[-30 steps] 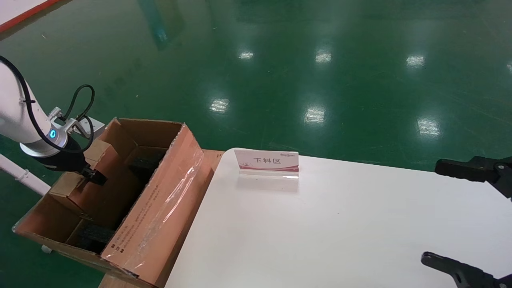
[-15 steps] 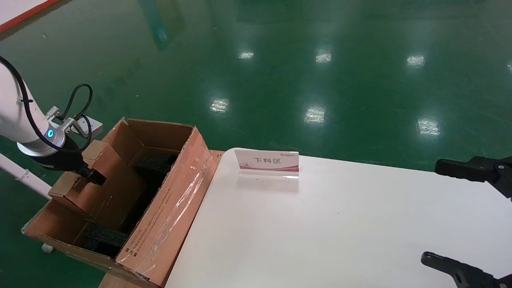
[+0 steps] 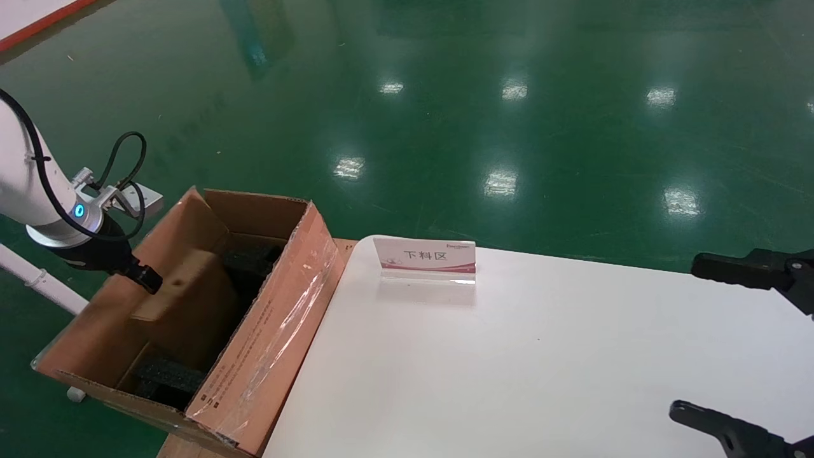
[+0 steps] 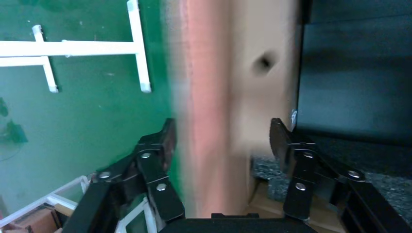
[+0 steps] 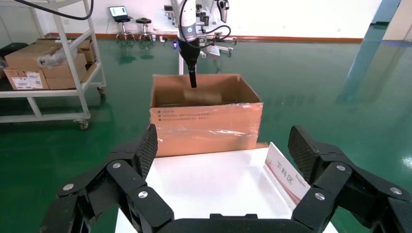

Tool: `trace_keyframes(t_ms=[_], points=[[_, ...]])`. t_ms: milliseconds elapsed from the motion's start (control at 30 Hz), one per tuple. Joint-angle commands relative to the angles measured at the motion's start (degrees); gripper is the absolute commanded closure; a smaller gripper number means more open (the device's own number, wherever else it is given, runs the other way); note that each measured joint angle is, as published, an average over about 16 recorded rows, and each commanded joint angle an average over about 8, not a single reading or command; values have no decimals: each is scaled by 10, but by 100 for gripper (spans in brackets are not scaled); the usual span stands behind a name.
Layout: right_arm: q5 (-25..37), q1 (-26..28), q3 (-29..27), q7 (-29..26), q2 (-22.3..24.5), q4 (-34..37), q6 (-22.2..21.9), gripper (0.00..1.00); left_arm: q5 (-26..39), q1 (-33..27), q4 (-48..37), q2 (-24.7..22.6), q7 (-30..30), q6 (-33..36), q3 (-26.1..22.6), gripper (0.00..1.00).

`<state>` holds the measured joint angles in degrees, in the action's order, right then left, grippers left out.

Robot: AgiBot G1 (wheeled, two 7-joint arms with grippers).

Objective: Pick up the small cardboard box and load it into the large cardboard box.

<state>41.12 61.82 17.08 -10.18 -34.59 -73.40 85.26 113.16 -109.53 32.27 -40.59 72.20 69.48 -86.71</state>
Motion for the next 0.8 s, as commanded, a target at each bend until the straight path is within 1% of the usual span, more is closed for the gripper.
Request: trace_keyframes(t_ms=[33, 233, 467, 600, 800], points=[[0, 0, 0, 0, 0, 0, 0, 0, 1, 1, -2, -1, 1, 0, 0, 0], [0, 0, 0, 0, 0, 0, 0, 0, -16, -14, 31, 15, -13, 3, 11, 0], [0, 0, 0, 0, 0, 0, 0, 0, -61, -38, 110, 55, -26, 8, 37, 0], [0, 0, 1, 0, 0, 0, 0, 0, -101, -51, 160, 86, -36, 9, 59, 0], [0, 0, 1, 0, 0, 0, 0, 0, -189, -65, 226, 135, -67, 16, 97, 0]])
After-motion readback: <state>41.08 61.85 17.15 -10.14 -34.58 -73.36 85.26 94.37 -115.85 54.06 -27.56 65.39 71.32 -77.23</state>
